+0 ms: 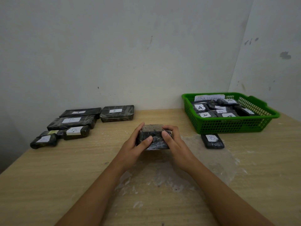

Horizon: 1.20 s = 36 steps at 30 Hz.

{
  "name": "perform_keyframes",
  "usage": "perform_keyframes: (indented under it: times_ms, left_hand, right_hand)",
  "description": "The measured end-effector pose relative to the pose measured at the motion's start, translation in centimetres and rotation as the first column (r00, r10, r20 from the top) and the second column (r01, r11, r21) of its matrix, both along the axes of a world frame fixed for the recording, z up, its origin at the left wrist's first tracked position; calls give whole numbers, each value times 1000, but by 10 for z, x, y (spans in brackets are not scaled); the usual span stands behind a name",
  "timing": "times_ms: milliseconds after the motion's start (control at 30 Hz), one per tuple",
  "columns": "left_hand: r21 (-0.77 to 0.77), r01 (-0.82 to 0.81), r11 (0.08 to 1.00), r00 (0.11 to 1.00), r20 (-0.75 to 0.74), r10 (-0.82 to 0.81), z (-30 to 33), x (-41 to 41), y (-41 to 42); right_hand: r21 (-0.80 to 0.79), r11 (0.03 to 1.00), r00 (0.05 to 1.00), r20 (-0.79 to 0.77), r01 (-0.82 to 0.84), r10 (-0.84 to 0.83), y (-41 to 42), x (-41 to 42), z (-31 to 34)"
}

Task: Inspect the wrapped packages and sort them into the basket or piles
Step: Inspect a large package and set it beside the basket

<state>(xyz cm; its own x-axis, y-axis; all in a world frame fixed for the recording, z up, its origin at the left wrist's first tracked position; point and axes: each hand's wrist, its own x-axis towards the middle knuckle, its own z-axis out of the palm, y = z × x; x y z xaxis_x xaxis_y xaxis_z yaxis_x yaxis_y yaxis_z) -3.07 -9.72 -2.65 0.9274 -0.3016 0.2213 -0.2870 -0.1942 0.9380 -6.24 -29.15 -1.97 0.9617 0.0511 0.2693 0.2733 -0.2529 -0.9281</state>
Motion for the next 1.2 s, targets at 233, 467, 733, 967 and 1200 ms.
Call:
perform_keyframes:
  times_ms: [233, 467, 733, 967, 1200]
  left_hand:
    - [-55, -8, 998, 999, -37, 6, 2, 0, -2]
    - [-125, -4, 992, 999, -48, -2, -3, 2, -5]
    - [-129, 48, 990, 999, -5, -49, 8, -1, -11]
    - [-307, -159, 938, 979, -168, 111, 4, 13, -7]
    - [-428, -183, 885, 956, -289, 58, 5, 17, -4]
  right_hand:
    - [-19, 1000, 1000, 4, -6, 6, 1, 1, -3]
    - [65, 998, 998, -69, 0, 5, -3, 3, -1]
    - [394, 914, 991, -123, 92, -46, -5, 7, 5]
    - [535, 843, 996, -31, -57, 87, -6, 13, -3]
    - [516, 856, 994, -68, -41, 89, -8, 13, -1]
